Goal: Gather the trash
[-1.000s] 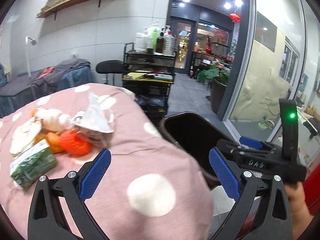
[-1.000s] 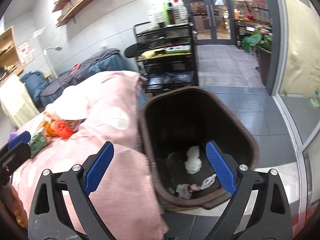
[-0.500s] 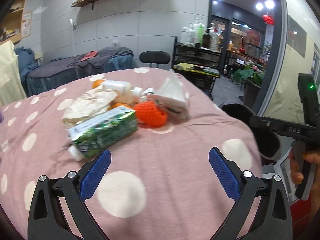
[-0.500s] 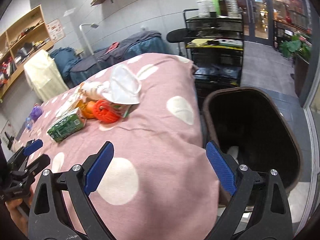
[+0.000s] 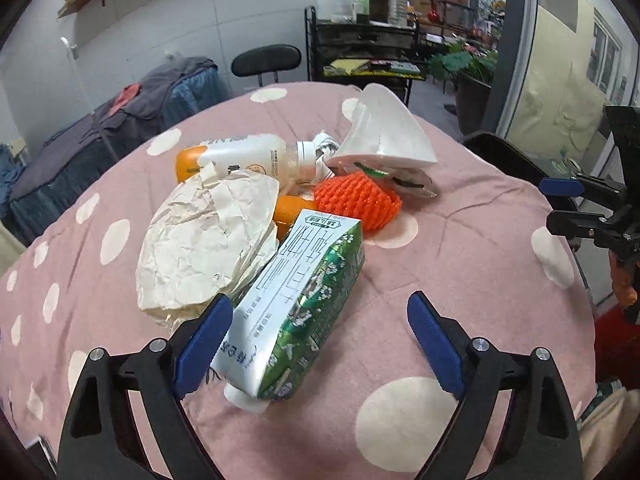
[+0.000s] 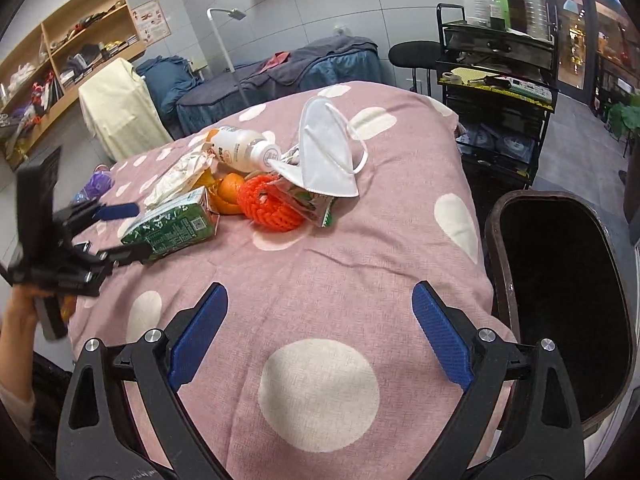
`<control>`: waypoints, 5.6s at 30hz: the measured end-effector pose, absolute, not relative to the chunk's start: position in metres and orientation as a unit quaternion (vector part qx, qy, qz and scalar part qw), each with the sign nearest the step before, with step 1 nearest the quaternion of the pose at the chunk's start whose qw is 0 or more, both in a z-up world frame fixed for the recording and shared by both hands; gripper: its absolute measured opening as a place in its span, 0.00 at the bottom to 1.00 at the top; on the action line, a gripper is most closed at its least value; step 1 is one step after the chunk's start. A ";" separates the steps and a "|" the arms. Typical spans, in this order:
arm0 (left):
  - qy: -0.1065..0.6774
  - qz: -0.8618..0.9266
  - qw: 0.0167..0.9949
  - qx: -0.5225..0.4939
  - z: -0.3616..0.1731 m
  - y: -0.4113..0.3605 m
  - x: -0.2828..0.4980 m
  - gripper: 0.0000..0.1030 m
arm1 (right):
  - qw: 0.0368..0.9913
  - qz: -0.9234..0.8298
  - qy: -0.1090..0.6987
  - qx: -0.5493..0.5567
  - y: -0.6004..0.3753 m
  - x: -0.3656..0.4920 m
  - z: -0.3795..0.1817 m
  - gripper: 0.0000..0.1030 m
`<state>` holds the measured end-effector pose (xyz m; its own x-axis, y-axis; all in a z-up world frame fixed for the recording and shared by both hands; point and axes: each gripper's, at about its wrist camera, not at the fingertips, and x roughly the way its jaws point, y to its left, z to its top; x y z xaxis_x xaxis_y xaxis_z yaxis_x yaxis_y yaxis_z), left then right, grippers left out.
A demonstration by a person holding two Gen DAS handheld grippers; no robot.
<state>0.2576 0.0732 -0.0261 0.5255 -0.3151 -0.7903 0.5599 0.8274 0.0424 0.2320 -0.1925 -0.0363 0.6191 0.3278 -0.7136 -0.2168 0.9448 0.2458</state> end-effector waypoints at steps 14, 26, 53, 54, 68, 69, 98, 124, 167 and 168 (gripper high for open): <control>0.503 -0.352 0.769 0.180 -0.056 0.044 0.303 0.60 | 0.886 0.142 0.435 0.071 -0.197 0.260 -0.043 0.89; 0.458 -0.315 0.827 0.083 -0.048 0.062 0.253 0.51 | 0.890 0.159 0.427 0.031 -0.159 0.327 -0.031 0.89; 0.365 -0.232 0.900 -0.051 -0.029 0.060 0.193 0.51 | 0.870 0.206 0.442 0.079 -0.181 0.327 -0.035 0.09; 0.361 -0.230 0.902 -0.051 -0.028 0.059 0.191 0.51 | 0.872 0.202 0.439 0.081 -0.183 0.323 -0.035 0.09; 0.359 -0.230 0.902 -0.063 -0.031 0.058 0.183 0.51 | 0.922 0.157 0.351 -0.033 -0.153 0.284 -0.002 0.68; 0.359 -0.231 0.902 -0.064 -0.031 0.058 0.182 0.51 | 0.920 0.159 0.356 -0.035 -0.149 0.287 -0.004 0.67; 0.353 -0.249 0.899 -0.067 -0.030 0.039 0.175 0.51 | 0.884 0.195 0.420 0.057 -0.172 0.315 -0.004 0.06; 0.338 -0.246 0.906 -0.068 -0.018 0.034 0.166 0.51 | 0.914 0.181 0.359 0.054 -0.184 0.282 0.015 0.04; 0.361 -0.404 0.840 -0.017 -0.016 -0.193 0.188 0.51 | 0.903 -0.126 0.383 0.150 -0.417 0.176 -0.090 0.71; 0.362 -0.406 0.839 -0.015 -0.016 -0.196 0.188 0.51 | 0.905 -0.133 0.374 0.149 -0.418 0.175 -0.084 0.74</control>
<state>0.1881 -0.1962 -0.0159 0.4078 -0.6926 -0.5950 0.6706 0.6694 -0.3197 0.1747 -0.4176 -0.0844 0.6842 -0.1293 -0.7177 0.3531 0.9198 0.1709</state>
